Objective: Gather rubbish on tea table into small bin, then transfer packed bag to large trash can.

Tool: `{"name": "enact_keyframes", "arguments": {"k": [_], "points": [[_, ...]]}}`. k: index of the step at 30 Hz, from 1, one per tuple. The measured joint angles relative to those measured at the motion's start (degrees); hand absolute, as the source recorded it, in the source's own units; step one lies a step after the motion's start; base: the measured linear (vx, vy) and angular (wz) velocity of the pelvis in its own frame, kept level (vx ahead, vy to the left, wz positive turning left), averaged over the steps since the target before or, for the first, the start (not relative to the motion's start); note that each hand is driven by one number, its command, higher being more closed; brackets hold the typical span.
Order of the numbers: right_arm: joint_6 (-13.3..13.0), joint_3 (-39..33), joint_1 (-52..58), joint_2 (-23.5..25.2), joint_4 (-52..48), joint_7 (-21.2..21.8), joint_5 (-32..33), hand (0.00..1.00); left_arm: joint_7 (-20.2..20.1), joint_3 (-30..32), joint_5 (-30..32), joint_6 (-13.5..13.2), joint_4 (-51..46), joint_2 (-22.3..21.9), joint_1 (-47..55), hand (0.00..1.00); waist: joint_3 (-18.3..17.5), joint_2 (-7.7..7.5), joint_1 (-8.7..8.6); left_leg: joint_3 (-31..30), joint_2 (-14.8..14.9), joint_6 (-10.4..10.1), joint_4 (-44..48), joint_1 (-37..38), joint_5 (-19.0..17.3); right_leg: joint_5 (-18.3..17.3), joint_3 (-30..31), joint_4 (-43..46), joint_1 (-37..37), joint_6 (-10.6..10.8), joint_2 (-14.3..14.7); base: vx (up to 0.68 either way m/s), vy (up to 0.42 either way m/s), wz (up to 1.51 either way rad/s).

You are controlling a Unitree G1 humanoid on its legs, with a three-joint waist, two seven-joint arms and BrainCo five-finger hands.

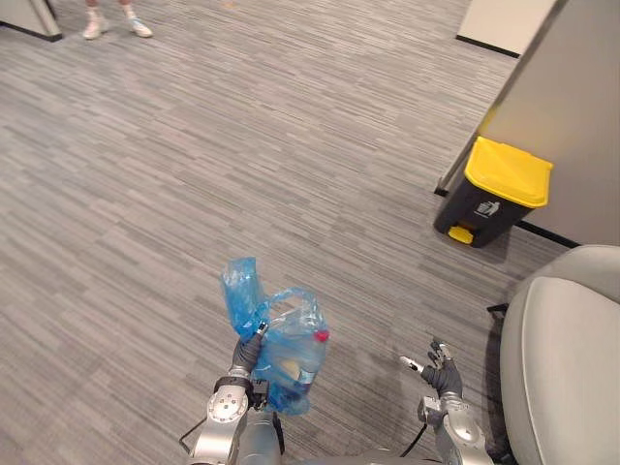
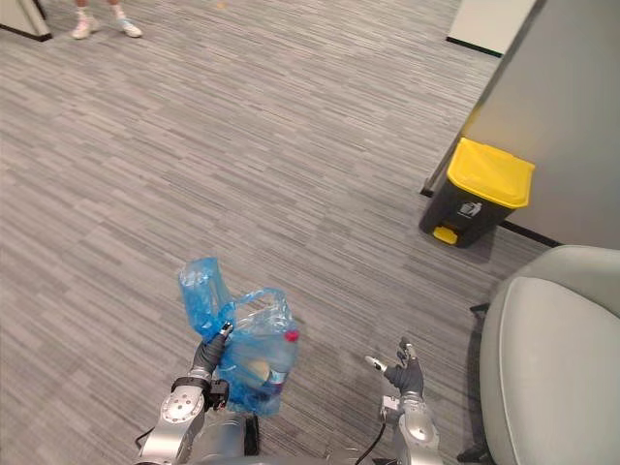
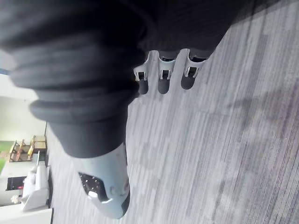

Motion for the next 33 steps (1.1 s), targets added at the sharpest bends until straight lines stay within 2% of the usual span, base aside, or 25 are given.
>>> {"name": "enact_keyframes", "arguments": {"k": [2,4,5,6,8,11,12,13,14,15,16,18,19,20,21,22,24,25,26,27,28,29,30,32,33], "points": [[0.0,0.3,-1.0,0.0,1.6,0.2,-0.1,0.00,0.0,0.1,0.0,0.3,0.0,0.3,0.2,1.00,0.3,0.46,0.78,5.0,1.3,-0.2,-1.2,2.7,-2.4,0.5,2.2,5.1,-3.3,1.1,-0.1,0.02,0.124,-1.33],[0.3,0.4,-1.3,0.0,2.3,0.2,-0.6,0.00,0.1,0.0,-0.1,0.5,0.0,0.8,0.6,1.00,0.3,0.56,1.36,8.1,1.5,-0.7,-3.0,5.3,-3.2,1.3,0.4,11.3,-6.8,2.8,-0.8,0.00,0.051,-1.15],[0.6,0.4,-1.1,-0.2,2.6,0.1,-0.6,0.00,0.1,0.0,-0.1,0.7,0.0,1.2,0.7,1.00,0.4,0.70,1.11,9.6,1.2,-0.8,-4.8,7.1,-3.9,2.7,-2.2,16.2,-9.8,5.1,-1.6,0.07,0.043,-0.87],[0.8,0.4,-1.3,-0.5,3.9,0.1,-0.8,0.00,0.2,0.0,-0.1,0.8,0.0,1.9,0.8,1.00,0.4,0.79,0.50,10.9,0.5,-1.0,-7.4,9.4,-4.0,3.1,-6.4,21.7,-13.5,4.9,-3.3,0.09,0.035,-0.80],[1.1,0.6,-1.6,-0.6,4.3,0.1,-1.9,0.00,0.5,0.1,-0.2,0.8,0.0,2.8,0.8,1.00,0.5,1.39,-0.28,11.1,0.5,-1.3,-9.8,11.1,-4.1,1.0,-13.3,22.5,-16.8,2.3,-4.7,0.12,-0.016,-0.66],[1.2,0.8,-4.6,-2.1,8.8,0.1,-3.1,0.00,1.3,1.1,-0.2,0.8,1.8,3.2,-0.5,1.00,1.0,2.37,-1.61,11.0,1.4,-2.2,-12.6,13.6,-4.0,0.5,-21.7,16.4,-22.8,0.9,-4.0,0.24,-0.119,-0.37],[1.7,0.8,-5.5,-3.4,10.7,0.0,-3.2,0.00,1.3,1.7,-0.2,0.8,4.6,3.5,-2.1,1.00,1.1,2.57,-1.98,10.8,2.0,-3.7,-13.1,15.2,-4.3,3.7,-23.1,8.0,-24.1,-0.5,-2.7,0.32,-0.167,-0.01],[1.8,0.7,-5.4,-3.8,11.0,0.0,-3.4,0.00,1.3,1.8,-0.2,0.8,5.5,4.0,-2.4,1.00,0.9,2.13,-2.14,10.6,1.7,-4.7,-13.2,15.9,-4.4,8.1,-23.0,5.5,-23.7,-1.6,-2.4,0.42,-0.149,0.23],[1.9,0.7,-5.4,-4.9,12.1,-0.1,-3.6,0.00,1.3,1.6,-0.2,0.9,7.7,3.5,-3.1,1.00,0.9,3.58,-2.50,8.7,2.7,-6.0,-13.1,17.5,-4.5,11.4,-23.5,5.0,-21.9,-3.9,-1.4,0.38,-0.109,0.14],[1.9,0.6,-5.4,-5.3,12.5,-0.1,-3.6,0.00,1.2,1.6,-0.2,0.9,7.8,3.5,-2.8,1.00,0.6,4.40,-2.44,7.7,3.4,-6.8,-13.3,17.8,-3.9,11.1,-24.1,5.3,-21.8,-4.4,-0.8,0.58,-0.223,0.12],[1.9,0.6,-6.1,-6.6,12.4,-0.2,-4.0,0.00,1.2,1.7,-0.1,0.9,7.8,3.3,-2.7,1.00,0.8,5.06,-2.50,5.0,4.2,-8.2,-11.7,17.8,-2.0,8.5,-24.9,6.1,-20.8,-4.9,-0.7,0.47,-0.232,0.04],[1.9,0.6,-6.1,-6.6,12.2,-0.2,-4.2,0.00,1.1,1.7,-0.1,0.9,7.7,2.6,-2.8,1.00,1.4,5.81,-2.53,3.2,5.9,-8.8,-4.8,16.7,-1.4,7.9,-26.4,4.3,-16.8,-5.3,0.2,0.44,-0.221,0.26],[2.0,0.8,-5.3,-6.3,11.5,-0.2,-4.3,0.00,0.6,1.6,-0.1,0.9,6.8,1.7,-2.2,1.00,1.5,5.82,-2.47,1.9,8.0,-7.9,5.4,14.3,1.1,7.7,-27.0,1.9,-12.1,-5.6,1.2,0.94,-0.087,-0.79],[1.5,2.6,-5.8,-4.1,4.5,-0.3,-4.3,0.00,0.0,1.7,-0.2,0.7,1.5,-0.8,-0.1,1.00,2.2,4.41,1.65,1.6,10.0,-3.5,20.6,-1.4,-1.8,7.0,-21.6,-6.2,0.1,-6.0,1.7,0.97,0.029,-1.02],[1.6,2.3,-5.6,-3.8,3.9,-0.3,-4.3,0.00,0.0,1.7,-0.2,0.7,1.2,-0.9,0.2,1.00,1.9,5.15,1.75,2.7,8.8,-2.7,9.1,-1.0,2.7,5.1,-21.6,-4.8,0.6,-3.1,1.7,0.91,0.213,-1.17],[1.9,1.8,-4.5,-3.1,3.5,-0.3,-4.3,0.00,0.0,1.6,-0.2,0.7,0.8,-1.1,0.7,1.00,1.8,4.69,1.68,3.7,9.2,-1.6,7.3,0.1,3.2,2.0,-21.4,-2.3,1.1,-1.7,1.6,0.36,0.173,-0.02],[2.0,1.8,-2.9,-2.3,3.4,-0.3,-4.3,0.00,0.0,1.8,-0.2,0.8,0.3,-0.5,0.9,1.00,1.7,3.19,1.41,4.2,8.1,-0.8,7.6,1.1,2.5,0.5,-21.5,0.5,-0.9,0.3,0.1,0.21,0.088,0.08],[2.1,1.8,-3.1,-1.9,2.5,-0.2,-4.3,0.00,0.0,3.4,-0.2,0.8,-1.0,-1.0,1.4,1.00,2.1,2.41,2.21,3.9,9.3,-1.2,12.4,0.2,2.4,2.5,-21.4,-2.8,-0.7,-0.5,0.9,0.00,0.084,-0.41],[1.6,1.4,-3.4,-1.4,2.1,-0.3,-4.3,0.00,0.1,4.8,-0.2,0.8,-0.9,-1.6,2.6,1.00,2.1,2.20,2.99,-1.4,6.7,-4.1,16.3,-3.5,-0.9,1.4,-20.1,-4.6,0.9,-0.4,-0.1,-0.01,0.131,-0.62],[1.3,0.9,-3.6,-1.8,3.6,-0.4,-4.3,0.00,0.1,4.6,-0.2,1.0,0.2,-1.7,2.9,1.00,0.8,1.90,2.90,-7.4,2.4,-5.5,8.6,-2.7,-3.7,1.1,-19.1,-4.9,0.1,0.0,-0.7,0.06,0.191,-0.90],[0.9,0.6,-5.5,-3.4,5.8,-0.3,-4.4,0.00,0.1,4.6,-0.2,0.7,0.3,-1.8,3.7,1.00,0.0,3.87,3.28,-10.8,0.0,-2.2,1.9,-1.2,-3.5,-0.6,-16.2,-3.7,-0.6,0.8,-0.1,0.22,0.284,-1.13],[1.2,0.9,-7.7,-3.0,8.7,-0.2,-4.5,0.00,0.0,4.3,-0.2,0.9,1.9,-0.6,3.9,1.00,-0.2,3.11,3.46,-8.4,-0.1,-1.7,2.5,-0.4,-4.4,-2.0,-13.0,-0.2,-2.7,2.0,-1.1,0.32,0.248,-1.38],[1.5,1.1,-7.7,-2.4,8.3,-0.2,-4.6,0.00,0.2,4.1,-0.2,1.8,2.6,0.7,3.9,1.00,-1.0,1.22,3.14,-4.9,-1.2,-1.4,0.8,1.0,-5.2,-2.4,-10.5,3.2,-4.6,2.9,-3.0,0.43,0.267,-1.32],[1.8,2.0,-7.3,-2.4,8.0,-0.1,-5.0,0.00,0.2,4.1,-0.2,1.9,2.5,1.7,3.8,1.00,-0.2,0.84,3.00,-1.8,-2.5,-0.6,-1.8,4.5,-6.0,-0.4,-8.9,13.7,-9.8,6.5,-4.9,0.36,0.177,-0.80],[2.0,2.0,-6.7,-2.1,8.0,0.0,-5.1,0.00,0.2,3.5,-0.2,1.9,2.5,2.3,3.7,1.00,0.2,1.04,2.10,-1.1,-3.3,0.0,-3.9,7.4,-6.5,2.0,-9.1,23.1,-14.1,9.8,-5.9,0.26,0.114,-0.17]]}}
